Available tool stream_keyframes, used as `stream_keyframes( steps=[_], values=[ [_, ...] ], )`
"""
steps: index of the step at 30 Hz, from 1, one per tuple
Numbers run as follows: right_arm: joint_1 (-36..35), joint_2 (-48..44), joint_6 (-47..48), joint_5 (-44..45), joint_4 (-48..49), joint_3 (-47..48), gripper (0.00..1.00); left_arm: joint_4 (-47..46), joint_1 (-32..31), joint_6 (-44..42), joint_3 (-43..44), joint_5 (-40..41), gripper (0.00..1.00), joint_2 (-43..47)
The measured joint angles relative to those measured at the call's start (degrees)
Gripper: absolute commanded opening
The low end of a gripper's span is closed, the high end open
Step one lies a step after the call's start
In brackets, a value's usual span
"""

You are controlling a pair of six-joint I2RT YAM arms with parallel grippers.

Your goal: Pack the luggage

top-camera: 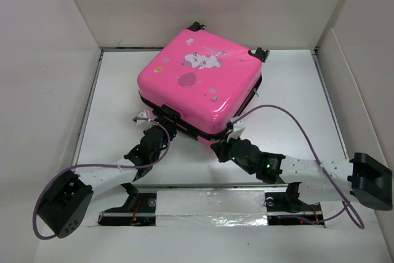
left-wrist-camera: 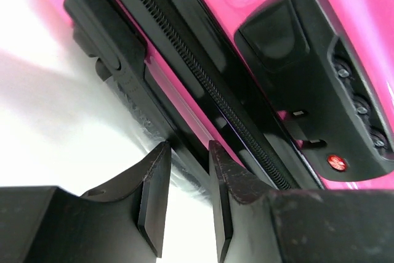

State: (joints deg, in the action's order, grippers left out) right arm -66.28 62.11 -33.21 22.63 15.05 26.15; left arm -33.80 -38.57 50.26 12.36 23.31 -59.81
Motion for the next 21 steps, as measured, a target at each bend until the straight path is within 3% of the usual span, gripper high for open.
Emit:
stream_keyframes(
  steps=[12,17,21],
  values=[
    [-9.68,18.6,-0.28,14.12,2.36,11.63,0.0,-5.42,-4.92,-1.42,-0.22,15.15,0.0,-3.56],
    [-10.91,18.93,-1.09,16.85,2.21,12.26,0.0,-5.92,-6.56,-1.55,-0.22,17.75,0.0,-3.67],
    [-10.58,12.37,-2.82,16.94,0.37,8.22,0.0,-5.35,-8.17,-1.51,-0.61,15.87,0.0,-2.16]
  ],
)
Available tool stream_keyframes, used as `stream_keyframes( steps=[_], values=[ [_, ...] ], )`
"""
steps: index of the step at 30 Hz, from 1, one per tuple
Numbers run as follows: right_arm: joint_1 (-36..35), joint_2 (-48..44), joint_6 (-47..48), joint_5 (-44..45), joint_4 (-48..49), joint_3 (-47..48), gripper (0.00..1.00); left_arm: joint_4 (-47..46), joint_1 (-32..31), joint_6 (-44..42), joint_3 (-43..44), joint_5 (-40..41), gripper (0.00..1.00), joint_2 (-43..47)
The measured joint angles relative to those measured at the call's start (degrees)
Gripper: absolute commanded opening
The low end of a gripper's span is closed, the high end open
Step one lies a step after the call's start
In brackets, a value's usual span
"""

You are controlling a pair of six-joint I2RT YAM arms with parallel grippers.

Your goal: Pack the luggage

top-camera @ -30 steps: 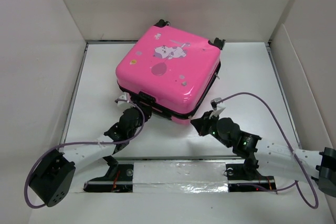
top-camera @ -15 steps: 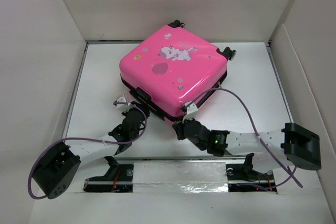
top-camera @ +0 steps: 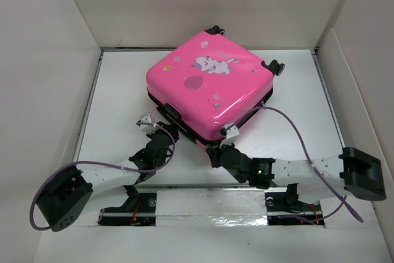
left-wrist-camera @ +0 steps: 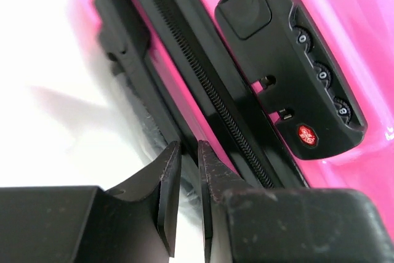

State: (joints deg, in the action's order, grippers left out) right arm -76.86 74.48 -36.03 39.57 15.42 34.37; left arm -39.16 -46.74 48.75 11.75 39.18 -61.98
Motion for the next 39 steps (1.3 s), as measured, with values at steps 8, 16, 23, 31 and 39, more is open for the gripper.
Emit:
stream_keyframes(
  steps=[8,16,23,31,39],
  values=[
    [1.44,-15.87,-1.18,-3.58,-11.74,-6.62,0.0,-1.6,-6.8,0.83,0.02,-7.26,0.0,-0.76],
    [1.57,-2.43,3.28,-1.49,-17.49,5.68,0.0,-6.88,-8.72,1.31,1.49,-4.81,0.0,-7.58],
    [4.92,9.16,7.43,-0.87,-14.73,14.56,0.0,-11.28,-10.64,2.69,1.57,-1.97,0.0,-11.02],
    [9.05,11.13,13.51,-7.04,-13.44,17.2,0.0,-14.67,-13.07,4.57,1.57,-5.9,0.0,-12.22],
    [7.85,-11.13,11.45,-16.02,-8.76,4.2,0.0,-8.28,-16.68,2.93,1.77,-20.04,0.55,-8.81]
  ],
)
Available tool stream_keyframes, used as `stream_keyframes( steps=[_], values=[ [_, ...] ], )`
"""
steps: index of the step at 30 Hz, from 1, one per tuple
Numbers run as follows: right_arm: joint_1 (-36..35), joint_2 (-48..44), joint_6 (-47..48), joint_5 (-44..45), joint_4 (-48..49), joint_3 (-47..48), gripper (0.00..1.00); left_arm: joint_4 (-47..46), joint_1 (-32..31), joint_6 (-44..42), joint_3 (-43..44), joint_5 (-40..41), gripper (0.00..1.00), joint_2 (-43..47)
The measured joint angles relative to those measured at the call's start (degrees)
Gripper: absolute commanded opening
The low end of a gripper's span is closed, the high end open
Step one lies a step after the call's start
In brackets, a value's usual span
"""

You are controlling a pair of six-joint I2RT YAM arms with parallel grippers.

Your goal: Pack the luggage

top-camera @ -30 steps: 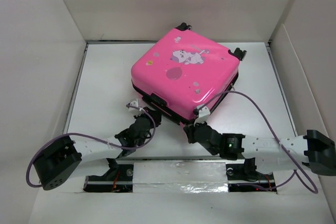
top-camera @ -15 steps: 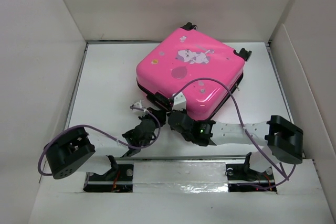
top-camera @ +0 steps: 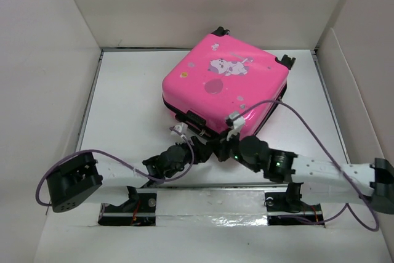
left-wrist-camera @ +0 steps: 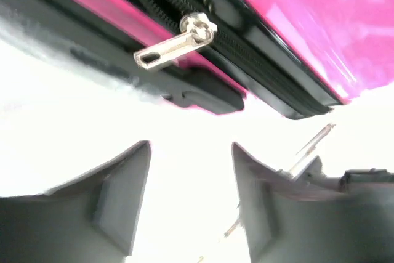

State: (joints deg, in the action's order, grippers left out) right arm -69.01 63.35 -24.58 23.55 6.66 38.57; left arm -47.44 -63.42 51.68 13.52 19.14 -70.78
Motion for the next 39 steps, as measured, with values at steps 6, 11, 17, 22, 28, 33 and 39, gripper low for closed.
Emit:
stream_keyframes(
  steps=[6,11,17,22,28,33,39],
  values=[
    [-1.27,-19.32,-4.39,-2.86,-2.05,-9.33,0.0,14.97,0.0,-2.19,0.13,-1.53,0.7,14.88],
    [-1.07,-22.32,-5.62,-3.23,-6.62,-10.12,0.0,30.45,3.02,-3.17,1.42,3.19,0.66,31.95],
    [2.21,-24.02,-3.69,3.5,-15.87,-4.33,0.0,34.97,22.75,-6.43,11.04,1.92,0.64,31.8],
    [16.96,-25.05,-0.15,8.22,-18.99,5.42,0.0,24.5,40.02,-3.72,22.6,-7.41,0.64,16.2],
    [44.87,-24.81,2.4,9.73,-19.28,6.58,0.0,23.19,48.5,-1.18,36.65,-9.42,0.65,-1.97],
    [64.78,-18.86,2.62,-0.35,-14.84,-0.68,0.0,26.6,53.81,-2.25,51.17,-11.28,0.66,-16.7],
    [72.76,-3.85,2.6,-13.9,-8.7,-3.91,0.0,28.65,55.52,-3.82,56.06,-15.19,0.67,-27.8]
  ],
)
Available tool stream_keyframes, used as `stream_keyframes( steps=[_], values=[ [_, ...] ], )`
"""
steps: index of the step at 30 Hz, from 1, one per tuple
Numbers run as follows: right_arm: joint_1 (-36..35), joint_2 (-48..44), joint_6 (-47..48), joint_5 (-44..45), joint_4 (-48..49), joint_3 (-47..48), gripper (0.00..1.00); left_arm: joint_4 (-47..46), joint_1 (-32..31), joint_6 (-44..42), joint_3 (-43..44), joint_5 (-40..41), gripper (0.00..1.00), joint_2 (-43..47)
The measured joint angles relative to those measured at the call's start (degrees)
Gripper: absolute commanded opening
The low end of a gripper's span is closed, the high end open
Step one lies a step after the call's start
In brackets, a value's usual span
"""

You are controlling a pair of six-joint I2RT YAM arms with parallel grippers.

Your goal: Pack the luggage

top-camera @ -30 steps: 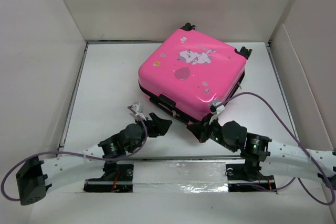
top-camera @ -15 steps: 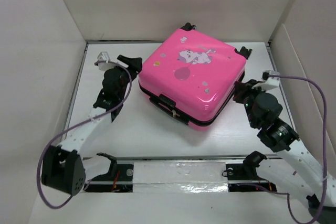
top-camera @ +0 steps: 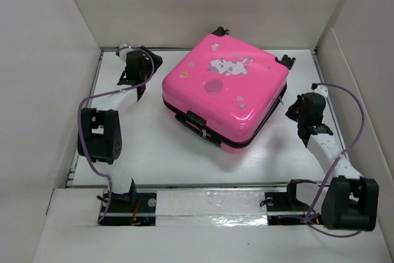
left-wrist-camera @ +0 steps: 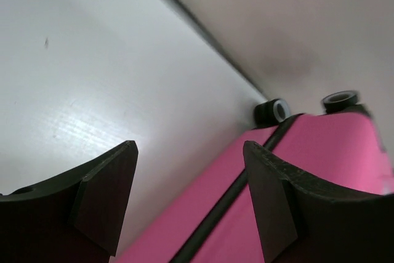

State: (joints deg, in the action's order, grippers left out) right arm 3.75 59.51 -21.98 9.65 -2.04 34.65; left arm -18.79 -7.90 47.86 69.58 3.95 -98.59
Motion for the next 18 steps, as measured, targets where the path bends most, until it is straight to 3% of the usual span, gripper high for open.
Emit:
stream_keyframes(
  steps=[8,12,18],
  values=[
    [-1.99,13.42,0.42,-8.92,7.02,2.45,0.0,1.33,-0.07,-0.68,-1.18,-3.74,0.67,-6.03],
    [-5.16,20.06,2.19,-8.96,6.84,6.58,0.0,-2.58,-1.49,0.24,-8.81,-3.96,0.67,-3.02],
    [-6.43,27.26,4.63,-7.89,5.51,13.33,0.0,-9.64,-3.48,2.43,-22.64,3.39,0.66,5.64]
  ],
)
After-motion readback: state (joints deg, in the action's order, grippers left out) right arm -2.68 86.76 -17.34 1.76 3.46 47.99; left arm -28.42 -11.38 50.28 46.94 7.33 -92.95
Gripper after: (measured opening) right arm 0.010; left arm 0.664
